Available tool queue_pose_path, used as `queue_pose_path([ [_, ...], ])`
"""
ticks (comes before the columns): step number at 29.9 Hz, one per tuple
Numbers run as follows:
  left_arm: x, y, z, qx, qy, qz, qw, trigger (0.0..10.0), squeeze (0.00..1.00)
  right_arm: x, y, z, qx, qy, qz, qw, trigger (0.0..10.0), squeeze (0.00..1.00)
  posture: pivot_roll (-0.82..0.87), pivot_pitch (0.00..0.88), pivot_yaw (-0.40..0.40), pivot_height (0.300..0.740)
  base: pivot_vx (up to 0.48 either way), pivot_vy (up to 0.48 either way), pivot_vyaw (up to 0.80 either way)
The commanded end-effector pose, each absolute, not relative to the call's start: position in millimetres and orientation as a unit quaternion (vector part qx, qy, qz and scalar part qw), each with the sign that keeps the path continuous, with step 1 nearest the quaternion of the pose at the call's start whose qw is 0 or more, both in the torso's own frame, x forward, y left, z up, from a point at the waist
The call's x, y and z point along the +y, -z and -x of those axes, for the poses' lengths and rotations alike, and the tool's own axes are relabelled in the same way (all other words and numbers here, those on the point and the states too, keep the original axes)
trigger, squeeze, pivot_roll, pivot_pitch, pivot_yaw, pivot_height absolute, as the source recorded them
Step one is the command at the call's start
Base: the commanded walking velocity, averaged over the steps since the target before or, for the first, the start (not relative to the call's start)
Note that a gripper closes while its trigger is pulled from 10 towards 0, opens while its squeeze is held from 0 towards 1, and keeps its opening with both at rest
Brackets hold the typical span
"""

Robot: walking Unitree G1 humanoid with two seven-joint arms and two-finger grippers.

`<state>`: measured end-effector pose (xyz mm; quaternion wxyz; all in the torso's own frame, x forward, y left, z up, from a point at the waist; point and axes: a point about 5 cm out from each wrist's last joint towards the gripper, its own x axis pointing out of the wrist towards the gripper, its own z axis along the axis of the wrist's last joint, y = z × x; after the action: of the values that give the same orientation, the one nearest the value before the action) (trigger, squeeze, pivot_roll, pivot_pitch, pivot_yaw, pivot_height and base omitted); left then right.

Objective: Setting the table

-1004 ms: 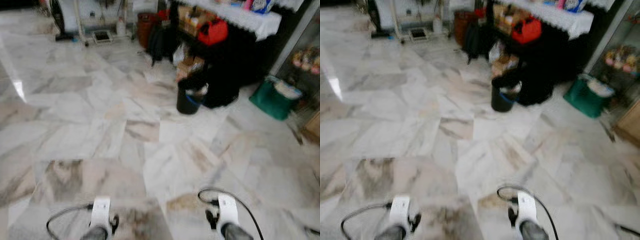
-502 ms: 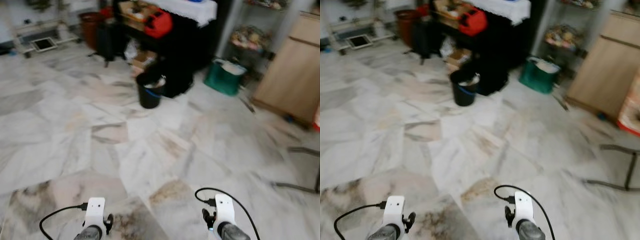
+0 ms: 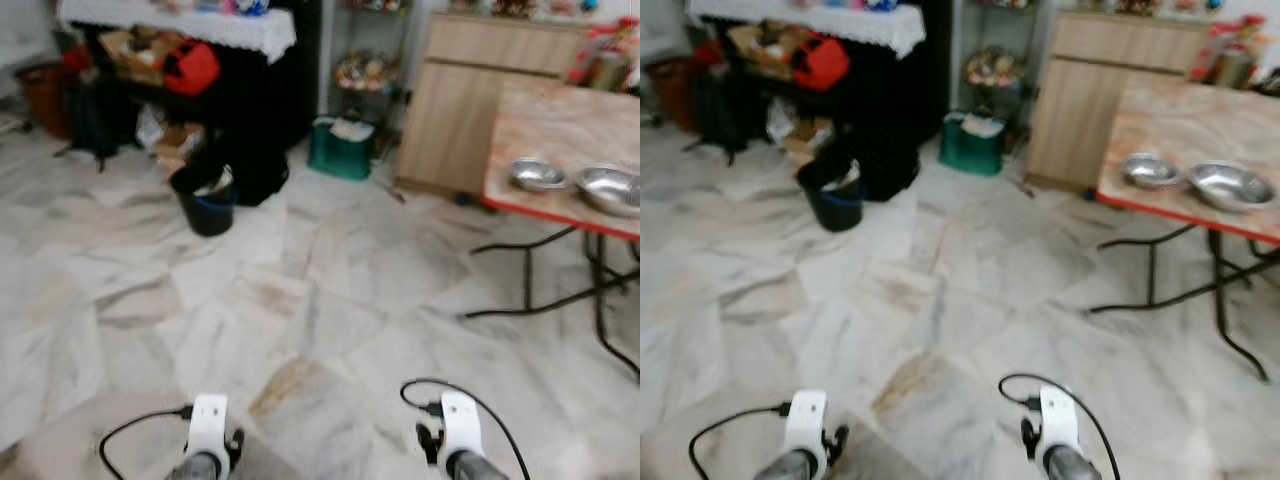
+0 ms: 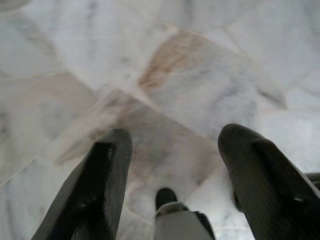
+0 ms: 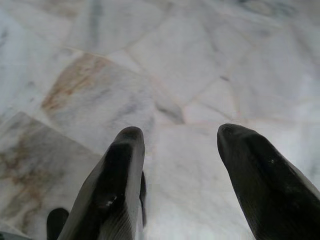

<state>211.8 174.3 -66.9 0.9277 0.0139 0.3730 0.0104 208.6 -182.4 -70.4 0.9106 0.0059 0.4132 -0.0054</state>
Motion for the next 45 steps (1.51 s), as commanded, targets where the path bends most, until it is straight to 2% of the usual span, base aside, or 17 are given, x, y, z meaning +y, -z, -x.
queue_pose_path([
  [1,176.6,68.1,-209.8,0.379,-0.009,-0.023,0.925,10.0,0.00,-182.6,70.6,-208.4,0.414,0.006,-0.008,0.910,10.0,0.00,0.08,0.062,-0.036,0.715,0.000,0.000,-0.74],
  [17,174.7,67.8,-210.8,0.379,-0.013,-0.014,0.925,10.0,0.00,-183.9,70.0,-209.2,0.413,0.006,-0.007,0.911,10.0,0.00,0.08,0.060,-0.039,0.715,0.000,0.000,-0.73],
  [36,172.8,70.4,-206.6,0.385,-0.014,-0.015,0.923,10.0,0.00,-184.8,69.9,-208.5,0.408,0.006,-0.007,0.913,10.0,0.00,0.07,0.062,-0.044,0.715,0.000,0.000,0.00],
  [45,172.1,71.2,-205.8,0.389,-0.008,-0.015,0.921,10.0,0.00,-183.7,70.4,-207.9,0.410,0.005,-0.006,0.912,10.0,0.00,0.07,0.064,-0.037,0.715,0.000,-0.263,0.00],
])
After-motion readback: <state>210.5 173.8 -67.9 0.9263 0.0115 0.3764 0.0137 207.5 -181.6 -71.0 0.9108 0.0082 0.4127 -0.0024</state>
